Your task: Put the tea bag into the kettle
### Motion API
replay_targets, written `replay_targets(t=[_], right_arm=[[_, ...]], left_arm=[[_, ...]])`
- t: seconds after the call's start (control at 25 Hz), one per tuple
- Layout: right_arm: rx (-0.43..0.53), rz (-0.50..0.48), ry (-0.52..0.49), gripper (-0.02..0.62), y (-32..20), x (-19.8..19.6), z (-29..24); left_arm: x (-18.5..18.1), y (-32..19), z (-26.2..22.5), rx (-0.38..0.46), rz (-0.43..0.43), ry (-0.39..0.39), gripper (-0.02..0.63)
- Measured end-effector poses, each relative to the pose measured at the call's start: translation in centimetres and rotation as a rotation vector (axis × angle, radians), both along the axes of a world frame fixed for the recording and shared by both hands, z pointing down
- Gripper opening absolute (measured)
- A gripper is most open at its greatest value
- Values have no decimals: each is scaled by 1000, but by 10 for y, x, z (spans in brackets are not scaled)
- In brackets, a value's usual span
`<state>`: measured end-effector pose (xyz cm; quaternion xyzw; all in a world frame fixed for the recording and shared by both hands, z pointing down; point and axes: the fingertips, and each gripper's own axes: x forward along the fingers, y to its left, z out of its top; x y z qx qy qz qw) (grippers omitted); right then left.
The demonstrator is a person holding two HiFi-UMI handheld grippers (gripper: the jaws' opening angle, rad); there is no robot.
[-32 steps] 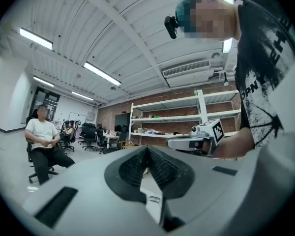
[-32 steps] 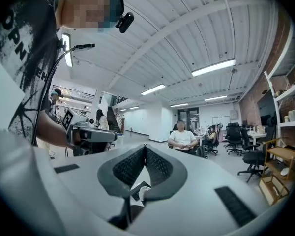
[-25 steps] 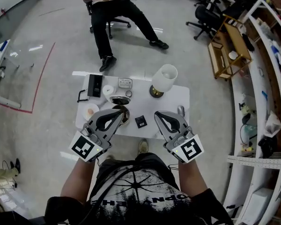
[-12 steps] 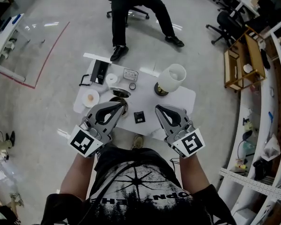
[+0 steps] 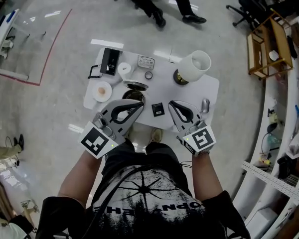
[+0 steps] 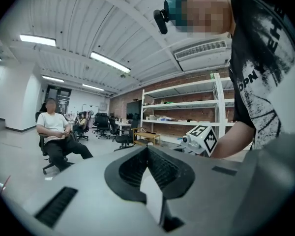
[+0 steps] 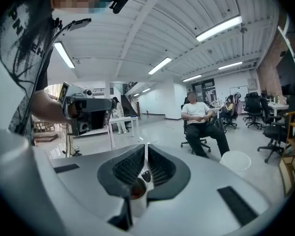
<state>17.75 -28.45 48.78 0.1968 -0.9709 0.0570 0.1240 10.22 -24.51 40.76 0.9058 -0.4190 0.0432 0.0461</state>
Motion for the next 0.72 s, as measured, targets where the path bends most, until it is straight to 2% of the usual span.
replay_targets(t=[0.2,0.44,0.72], right_arm=[[-67,74,109,28,2,1,65],[-219,133,262,117,3,9,164],[-383,178,449,230,12,10,300]], left_arm=[[0,-3,18,-44,75,11,6],[-1,-5,43,-114,123,20,6],[-17,1,74,-202,121,6,6]])
